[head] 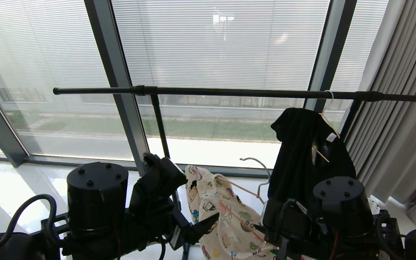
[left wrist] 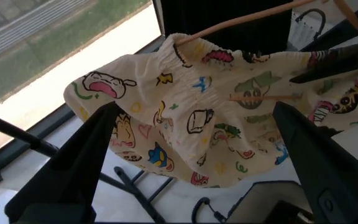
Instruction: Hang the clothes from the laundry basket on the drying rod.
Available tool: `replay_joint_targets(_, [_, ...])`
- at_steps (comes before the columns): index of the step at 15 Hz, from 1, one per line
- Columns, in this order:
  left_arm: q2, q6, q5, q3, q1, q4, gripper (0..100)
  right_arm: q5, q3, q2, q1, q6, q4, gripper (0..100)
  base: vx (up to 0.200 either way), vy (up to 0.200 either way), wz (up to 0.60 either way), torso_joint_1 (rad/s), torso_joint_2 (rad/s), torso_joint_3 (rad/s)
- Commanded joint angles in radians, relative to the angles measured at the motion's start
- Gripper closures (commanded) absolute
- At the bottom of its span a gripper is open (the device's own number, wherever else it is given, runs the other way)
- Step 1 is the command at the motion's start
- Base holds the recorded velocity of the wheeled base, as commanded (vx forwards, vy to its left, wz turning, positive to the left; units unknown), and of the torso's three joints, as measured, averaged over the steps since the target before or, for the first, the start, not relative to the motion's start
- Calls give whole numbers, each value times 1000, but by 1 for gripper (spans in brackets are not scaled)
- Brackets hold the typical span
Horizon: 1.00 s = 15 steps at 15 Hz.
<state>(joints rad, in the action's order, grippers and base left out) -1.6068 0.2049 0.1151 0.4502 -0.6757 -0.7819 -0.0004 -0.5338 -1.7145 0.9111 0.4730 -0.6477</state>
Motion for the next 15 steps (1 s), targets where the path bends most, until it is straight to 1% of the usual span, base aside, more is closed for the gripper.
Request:
replay_joint_targets(1, [-50, -18, -26, 2, -2, 0, 0, 0, -5, 6, 12, 1, -1, 100, 0, 0, 0, 0, 0, 0])
replay_joint_targets(2, [-68, -24, -54, 2, -2, -2, 0, 0, -5, 7, 25, 1, -1, 100, 0, 0, 0, 0, 0, 0])
replay_joint_targets(3, [-90, -47, -80, 8, -4, -5, 0, 0, -5, 7, 37, 1, -1, 100, 0, 0, 0, 0, 0, 0])
replay_joint_targets(4, [-96, -78, -98, 19, -4, -5, 0, 0, -5, 7, 43, 1, -1, 100, 0, 0, 0, 0, 0, 0])
replay_joint_targets(5, [-111, -142, -134, 44, -18, -5, 0, 0, -5, 7, 54, 1, -1, 100, 0, 0, 0, 0, 0, 0])
replay_joint_targets(7, [-134, -196, -181, 58, -28, -5, 0, 0, -8, 7, 57, 1, -1, 100, 0, 0, 0, 0, 0, 0])
replay_joint_targets(8, [-139, -208, -193, 58, -34, -5, 0, 0, -12, 7, 57, 1, -1, 100, 0, 0, 0, 0, 0, 0])
replay_joint_targets(11, [-150, -203, -229, 59, -31, -5, 0, -1, -11, 7, 57, 1, -1, 100, 0, 0, 0, 0, 0, 0])
replay_joint_targets(12, [-148, -202, -235, 54, -27, -5, 100, -1, -11, 7, 57, 1, -1, 100, 0, 0, 0, 0, 0, 0])
replay_joint_targets(15, [-151, -197, -250, 56, -8, -5, 100, -3, -11, 7, 57, 1, -1, 100, 0, 0, 0, 0, 0, 0])
